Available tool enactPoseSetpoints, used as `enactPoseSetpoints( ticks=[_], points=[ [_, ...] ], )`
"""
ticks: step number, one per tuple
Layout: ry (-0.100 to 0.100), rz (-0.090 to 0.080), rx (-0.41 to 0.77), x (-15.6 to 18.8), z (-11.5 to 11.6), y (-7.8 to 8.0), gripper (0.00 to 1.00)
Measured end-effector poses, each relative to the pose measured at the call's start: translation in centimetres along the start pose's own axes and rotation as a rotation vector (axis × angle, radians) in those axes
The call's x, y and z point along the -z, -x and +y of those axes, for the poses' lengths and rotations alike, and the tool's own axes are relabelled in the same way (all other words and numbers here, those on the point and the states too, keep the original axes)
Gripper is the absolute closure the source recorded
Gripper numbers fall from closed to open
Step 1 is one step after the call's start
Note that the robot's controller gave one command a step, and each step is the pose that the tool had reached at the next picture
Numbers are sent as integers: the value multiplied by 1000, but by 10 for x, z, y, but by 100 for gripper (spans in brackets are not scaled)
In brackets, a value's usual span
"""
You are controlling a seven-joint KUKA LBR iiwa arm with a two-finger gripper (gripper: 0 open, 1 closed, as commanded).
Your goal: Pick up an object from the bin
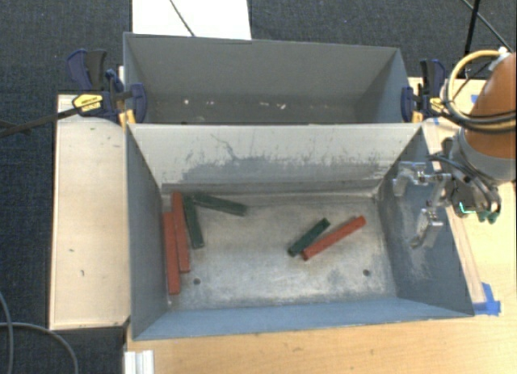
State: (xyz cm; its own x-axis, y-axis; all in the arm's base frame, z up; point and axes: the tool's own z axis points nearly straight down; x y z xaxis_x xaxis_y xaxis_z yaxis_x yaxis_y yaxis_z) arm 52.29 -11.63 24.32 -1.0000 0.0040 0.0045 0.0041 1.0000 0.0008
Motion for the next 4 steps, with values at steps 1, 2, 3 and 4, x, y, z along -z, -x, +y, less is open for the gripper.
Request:
enactPoseSetpoints(
  ticks=[1, 2, 3, 4],
  points=[
    [2, -2, 248, -176, 85, 49, 0],
    [-2, -10, 435, -142, 99, 40, 0],
    [-3, -11, 619, -139, 104, 51, 0],
    [-2, -5, 777, -173, 107, 54, 0]
  ],
)
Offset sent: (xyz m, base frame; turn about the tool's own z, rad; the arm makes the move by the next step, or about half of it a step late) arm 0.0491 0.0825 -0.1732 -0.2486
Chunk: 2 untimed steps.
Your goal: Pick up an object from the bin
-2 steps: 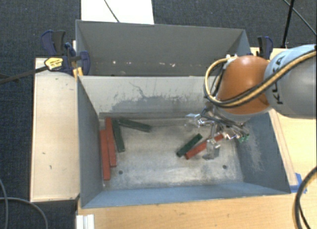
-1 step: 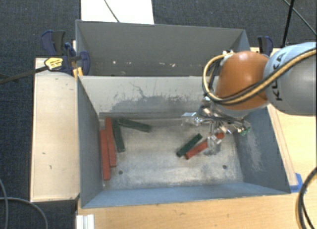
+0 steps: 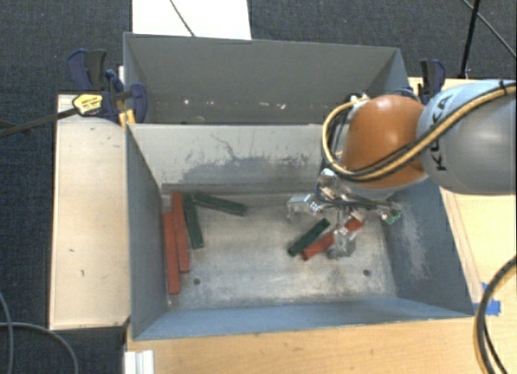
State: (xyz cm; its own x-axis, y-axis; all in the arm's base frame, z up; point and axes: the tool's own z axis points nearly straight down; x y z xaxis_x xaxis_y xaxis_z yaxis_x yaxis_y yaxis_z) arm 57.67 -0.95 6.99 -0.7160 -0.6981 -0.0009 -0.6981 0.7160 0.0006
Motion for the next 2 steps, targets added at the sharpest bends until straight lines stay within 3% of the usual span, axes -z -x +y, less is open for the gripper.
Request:
enactPoseSetpoints(
  ticks=[1, 2],
  points=[
    [-1, -2, -1, 1, 0, 1, 0],
    [-1, -2, -1, 1, 0, 1, 100]
  ],
)
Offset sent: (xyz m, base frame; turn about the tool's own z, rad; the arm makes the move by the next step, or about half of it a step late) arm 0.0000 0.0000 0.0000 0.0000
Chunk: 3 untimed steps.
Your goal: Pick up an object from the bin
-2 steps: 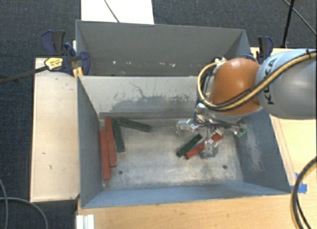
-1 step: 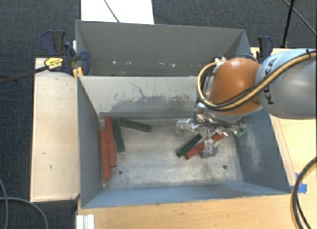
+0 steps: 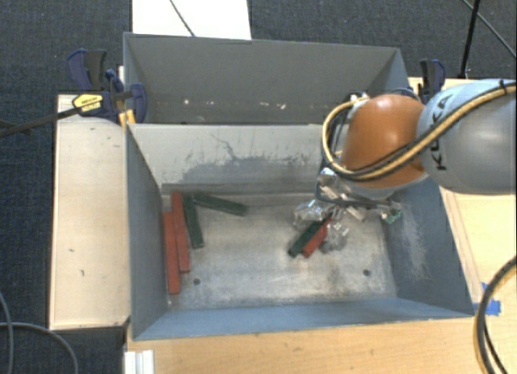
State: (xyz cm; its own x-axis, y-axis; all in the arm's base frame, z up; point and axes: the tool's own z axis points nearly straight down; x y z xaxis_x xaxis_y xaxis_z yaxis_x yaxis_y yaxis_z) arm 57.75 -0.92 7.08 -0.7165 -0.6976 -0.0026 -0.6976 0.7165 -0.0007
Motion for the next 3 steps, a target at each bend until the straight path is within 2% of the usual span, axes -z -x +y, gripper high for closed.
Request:
enactPoseSetpoints(
  ticks=[2, 3],
  points=[
    [-3, -3, -5, 49, -1, 2, 100],
    [-5, -4, -10, 104, -3, 4, 100]
  ],
)
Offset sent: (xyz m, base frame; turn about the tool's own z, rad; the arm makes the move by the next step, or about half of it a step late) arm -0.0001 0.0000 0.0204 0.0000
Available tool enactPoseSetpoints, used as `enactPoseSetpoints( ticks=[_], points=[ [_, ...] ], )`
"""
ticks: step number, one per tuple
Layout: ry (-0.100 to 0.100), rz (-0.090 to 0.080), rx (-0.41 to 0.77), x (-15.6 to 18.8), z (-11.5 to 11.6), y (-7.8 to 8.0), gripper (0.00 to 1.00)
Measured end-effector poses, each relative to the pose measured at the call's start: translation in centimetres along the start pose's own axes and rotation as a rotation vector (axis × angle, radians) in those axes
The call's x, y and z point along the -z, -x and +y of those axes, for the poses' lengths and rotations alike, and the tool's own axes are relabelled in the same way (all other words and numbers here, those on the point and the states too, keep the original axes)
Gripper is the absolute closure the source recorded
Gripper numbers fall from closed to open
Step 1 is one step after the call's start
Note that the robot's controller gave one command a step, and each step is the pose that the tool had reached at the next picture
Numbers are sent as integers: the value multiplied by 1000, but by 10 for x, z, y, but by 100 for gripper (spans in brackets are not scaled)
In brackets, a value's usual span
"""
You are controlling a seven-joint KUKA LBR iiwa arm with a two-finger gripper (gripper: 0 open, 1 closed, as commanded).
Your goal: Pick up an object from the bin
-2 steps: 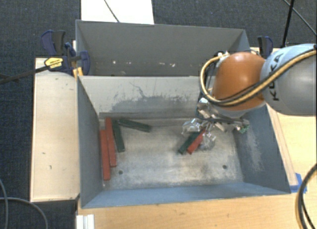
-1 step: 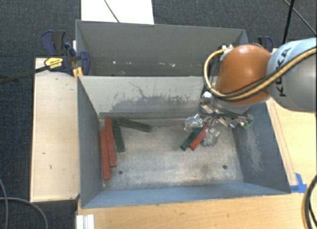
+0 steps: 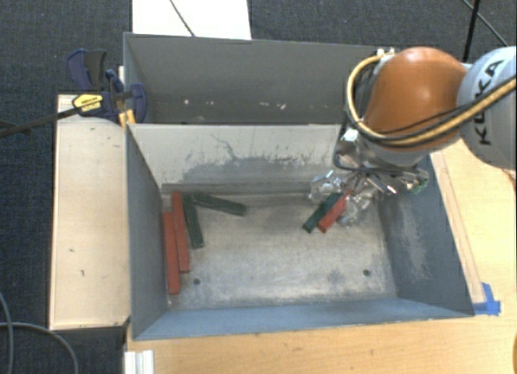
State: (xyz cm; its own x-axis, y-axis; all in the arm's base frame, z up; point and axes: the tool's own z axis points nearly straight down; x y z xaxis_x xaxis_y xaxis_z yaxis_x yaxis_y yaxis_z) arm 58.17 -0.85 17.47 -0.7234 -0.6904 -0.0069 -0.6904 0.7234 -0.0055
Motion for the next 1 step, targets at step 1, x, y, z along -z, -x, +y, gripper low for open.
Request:
enactPoseSetpoints(
  ticks=[1],
  points=[
    [2, 2, -5, 14, -1, 1, 100]
  ],
)
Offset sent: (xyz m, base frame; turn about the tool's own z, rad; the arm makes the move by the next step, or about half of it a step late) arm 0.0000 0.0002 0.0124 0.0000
